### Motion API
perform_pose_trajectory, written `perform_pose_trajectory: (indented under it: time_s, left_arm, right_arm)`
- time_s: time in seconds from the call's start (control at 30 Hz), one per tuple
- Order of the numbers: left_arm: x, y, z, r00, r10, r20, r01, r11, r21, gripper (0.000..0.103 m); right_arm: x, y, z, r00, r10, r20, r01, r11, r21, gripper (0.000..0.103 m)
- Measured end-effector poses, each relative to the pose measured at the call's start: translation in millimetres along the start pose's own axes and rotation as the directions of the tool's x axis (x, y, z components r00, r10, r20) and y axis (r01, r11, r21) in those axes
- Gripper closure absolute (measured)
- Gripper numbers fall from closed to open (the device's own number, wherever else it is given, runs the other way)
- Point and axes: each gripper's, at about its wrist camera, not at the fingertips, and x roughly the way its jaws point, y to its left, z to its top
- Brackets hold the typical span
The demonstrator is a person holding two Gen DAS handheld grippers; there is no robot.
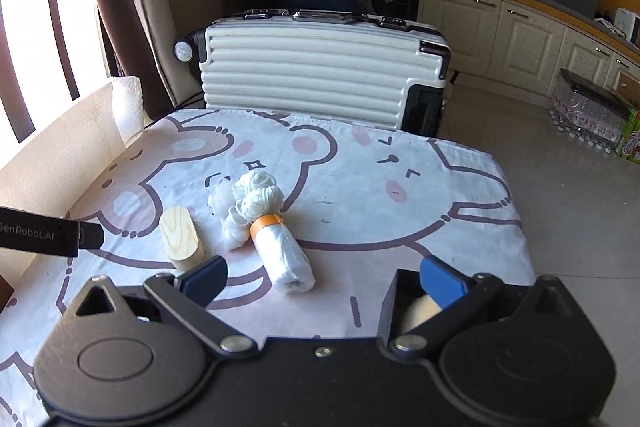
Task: Organize objects
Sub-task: 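Move the left gripper to the wooden oval block while the right gripper approaches the plastic roll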
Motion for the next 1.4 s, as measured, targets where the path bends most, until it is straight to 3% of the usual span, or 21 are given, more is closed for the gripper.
perform_pose_trajectory:
  time_s: [0.27,0.57,0.87,1.03,1.13,1.27,1.4]
  left_arm:
    - [39,-3,10,0.998,0.001,-0.061,-0.001,1.000,0.000,0.000]
    - [74,-14,21,0.992,-0.079,-0.095,0.072,0.995,-0.071,0.001]
    - [103,-10,26,0.981,-0.143,-0.135,0.115,0.974,-0.193,0.016]
    - [115,-7,27,0.974,-0.181,-0.135,0.147,0.962,-0.232,0.022]
    - [120,-10,27,0.971,-0.198,-0.130,0.164,0.959,-0.232,0.024]
    - [128,-14,28,0.970,-0.204,-0.133,0.169,0.957,-0.237,0.025]
    - [135,-17,28,0.970,-0.197,-0.142,0.158,0.956,-0.247,0.027]
  right_arm:
    - [44,9,2,0.999,0.004,-0.053,-0.006,1.000,-0.027,0.000]
    - [85,17,6,0.997,0.007,-0.077,-0.013,0.996,-0.085,0.000]
    - [111,18,9,0.991,0.059,-0.116,-0.068,0.995,-0.074,0.006]
    - [126,19,7,0.987,0.068,-0.149,-0.079,0.994,-0.075,0.034]
    - [134,19,6,0.983,0.085,-0.165,-0.096,0.993,-0.064,0.041]
    - [142,19,4,0.978,0.099,-0.182,-0.114,0.991,-0.069,0.042]
    - [147,18,2,0.971,0.111,-0.211,-0.130,0.989,-0.077,0.055]
